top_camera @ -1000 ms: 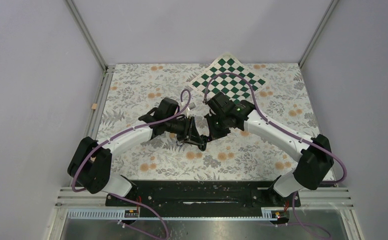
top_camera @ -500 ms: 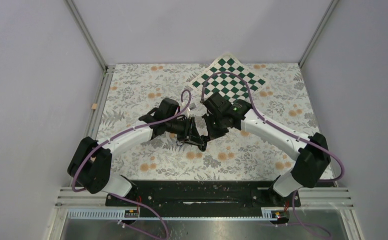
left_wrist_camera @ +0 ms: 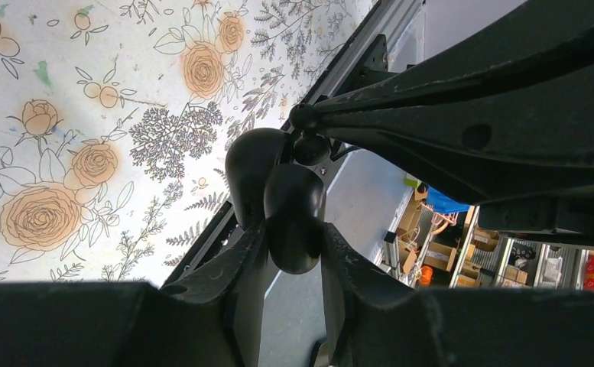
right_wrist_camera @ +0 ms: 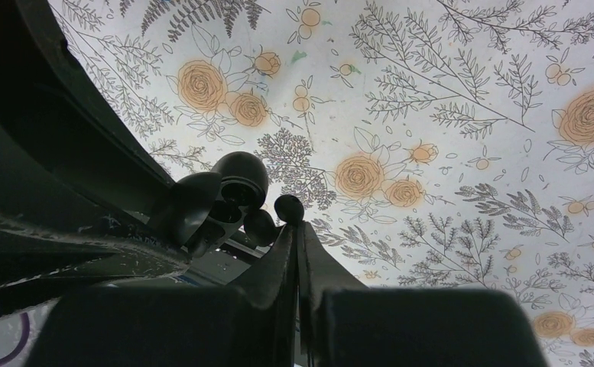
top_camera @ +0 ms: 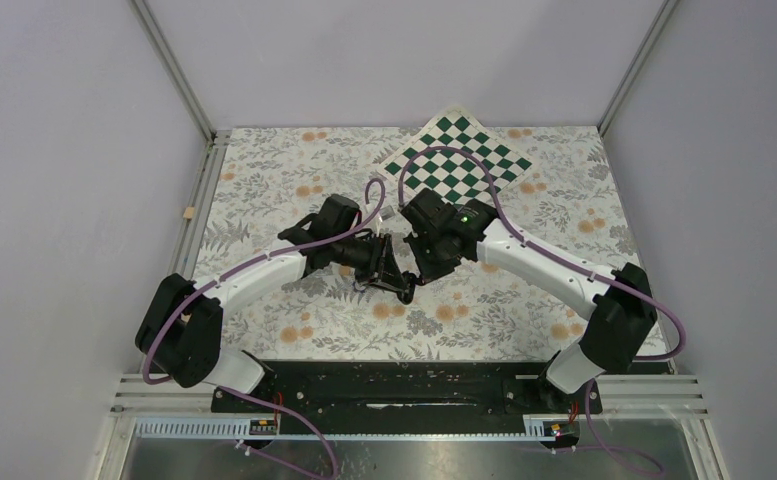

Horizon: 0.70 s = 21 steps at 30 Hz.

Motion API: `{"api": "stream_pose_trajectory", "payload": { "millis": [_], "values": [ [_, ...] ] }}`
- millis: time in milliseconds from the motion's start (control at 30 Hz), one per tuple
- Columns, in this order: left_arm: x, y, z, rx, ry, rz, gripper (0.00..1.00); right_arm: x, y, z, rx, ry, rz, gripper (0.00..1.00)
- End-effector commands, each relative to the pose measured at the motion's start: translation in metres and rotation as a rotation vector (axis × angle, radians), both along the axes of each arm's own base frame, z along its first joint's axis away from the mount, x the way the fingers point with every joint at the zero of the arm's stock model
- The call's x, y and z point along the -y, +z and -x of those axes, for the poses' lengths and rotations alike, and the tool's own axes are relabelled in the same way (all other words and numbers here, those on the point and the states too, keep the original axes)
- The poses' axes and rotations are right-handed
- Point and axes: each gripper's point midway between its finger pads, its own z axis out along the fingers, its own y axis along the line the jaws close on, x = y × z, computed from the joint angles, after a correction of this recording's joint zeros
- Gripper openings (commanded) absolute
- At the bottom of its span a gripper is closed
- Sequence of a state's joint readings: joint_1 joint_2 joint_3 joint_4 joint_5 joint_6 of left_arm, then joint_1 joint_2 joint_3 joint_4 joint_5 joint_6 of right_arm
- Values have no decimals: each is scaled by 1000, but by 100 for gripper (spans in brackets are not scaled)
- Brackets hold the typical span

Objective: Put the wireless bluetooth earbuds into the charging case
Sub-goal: Insert the right earbud into the right side groove of the charging case.

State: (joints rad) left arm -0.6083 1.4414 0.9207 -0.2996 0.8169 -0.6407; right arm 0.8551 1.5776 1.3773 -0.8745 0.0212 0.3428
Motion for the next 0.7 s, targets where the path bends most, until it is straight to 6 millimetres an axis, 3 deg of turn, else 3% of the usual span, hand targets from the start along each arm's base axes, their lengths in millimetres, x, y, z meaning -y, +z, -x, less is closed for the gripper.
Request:
{"api": "stream_pose_trajectory", "payload": {
  "millis": [0,667],
  "values": [
    [8,24,-2,62,-47,64,0,-4,14,-2,43,35,4,0],
    [8,18,-3,58,-43,32,0,-5,26,2,72,26,-32,0]
  ]
}}
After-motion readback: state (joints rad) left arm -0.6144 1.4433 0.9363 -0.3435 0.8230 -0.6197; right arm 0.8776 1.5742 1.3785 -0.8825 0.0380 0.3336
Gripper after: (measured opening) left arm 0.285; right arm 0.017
